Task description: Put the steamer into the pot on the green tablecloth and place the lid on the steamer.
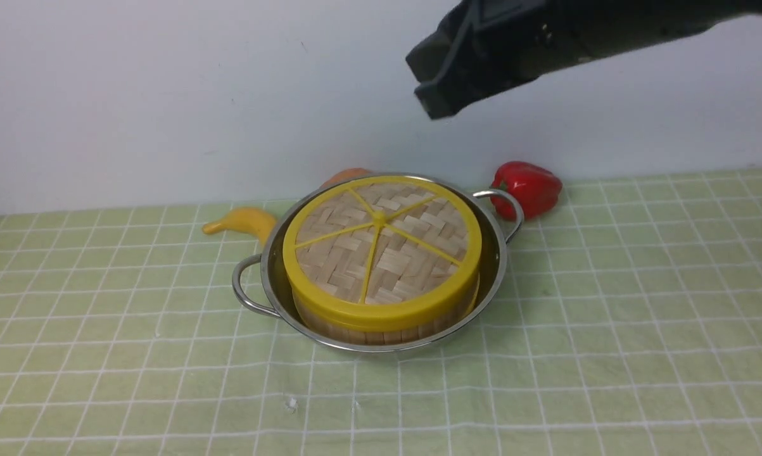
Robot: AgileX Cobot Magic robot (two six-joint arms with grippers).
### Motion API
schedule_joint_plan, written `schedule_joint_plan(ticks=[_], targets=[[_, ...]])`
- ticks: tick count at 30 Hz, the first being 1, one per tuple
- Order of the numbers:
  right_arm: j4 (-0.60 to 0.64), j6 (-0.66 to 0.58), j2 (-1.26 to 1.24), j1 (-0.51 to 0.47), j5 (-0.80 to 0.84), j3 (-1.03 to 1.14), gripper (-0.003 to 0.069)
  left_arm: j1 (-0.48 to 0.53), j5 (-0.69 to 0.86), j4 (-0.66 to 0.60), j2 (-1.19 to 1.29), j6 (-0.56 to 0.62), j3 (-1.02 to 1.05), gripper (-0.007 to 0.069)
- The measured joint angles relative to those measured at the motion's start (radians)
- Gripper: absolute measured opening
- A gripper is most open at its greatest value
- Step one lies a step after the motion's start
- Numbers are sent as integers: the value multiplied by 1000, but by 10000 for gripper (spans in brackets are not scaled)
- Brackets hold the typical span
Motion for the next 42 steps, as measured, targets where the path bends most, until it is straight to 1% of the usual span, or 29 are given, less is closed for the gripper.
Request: schedule_joint_plan(ticks=[5, 12, 15, 18, 20, 21, 22, 23, 27, 30, 31, 32, 35, 38, 42], targets=[[59, 135, -41, 0, 5, -1, -13, 0, 0, 0, 0, -1, 0, 243], [108, 161, -43, 0, 26, -1, -2, 0, 0, 0, 0, -1, 0, 243], [56, 142, -77, 0, 72, 45, 3, 0, 0, 0, 0, 0, 0, 243], [-44, 134, -193, 0, 94, 222, 9, 0, 0, 0, 0, 0, 0, 243], [-82, 142, -300, -11, 80, 351, 13, 0, 0, 0, 0, 0, 0, 243], [-96, 151, -379, -28, 55, 476, 17, 0, 0, 0, 0, 0, 0, 243], [-103, 171, -494, -66, 15, 623, 23, 0, 0, 0, 0, 0, 0, 243], [-107, 187, -568, -92, -22, 695, 26, 0, 0, 0, 0, 0, 0, 243], [-121, 240, -849, -242, -202, 1010, 38, 0, 0, 0, 0, -1, 0, 243], [-123, 254, -1070, -353, -336, 1222, 48, 0, 0, 0, 0, -1, 0, 243], [-123, 253, -1070, -360, -336, 1234, 48, 0, 0, 0, 0, -1, 0, 243], [-123, 256, -1156, -410, -395, 1311, 53, 0, 0, 0, 0, -1, 0, 243], [-123, 259, -1302, -494, -489, 1446, 63, 0, 0, 0, 0, -1, 0, 243], [-123, 259, -1401, -547, -539, 1561, 74, 0, 0, 0, 0, 0, 0, 243], [-123, 259, -1479, -565, -532, 1633, 89, 0, 0, 0, 0, 0, 0, 243]])
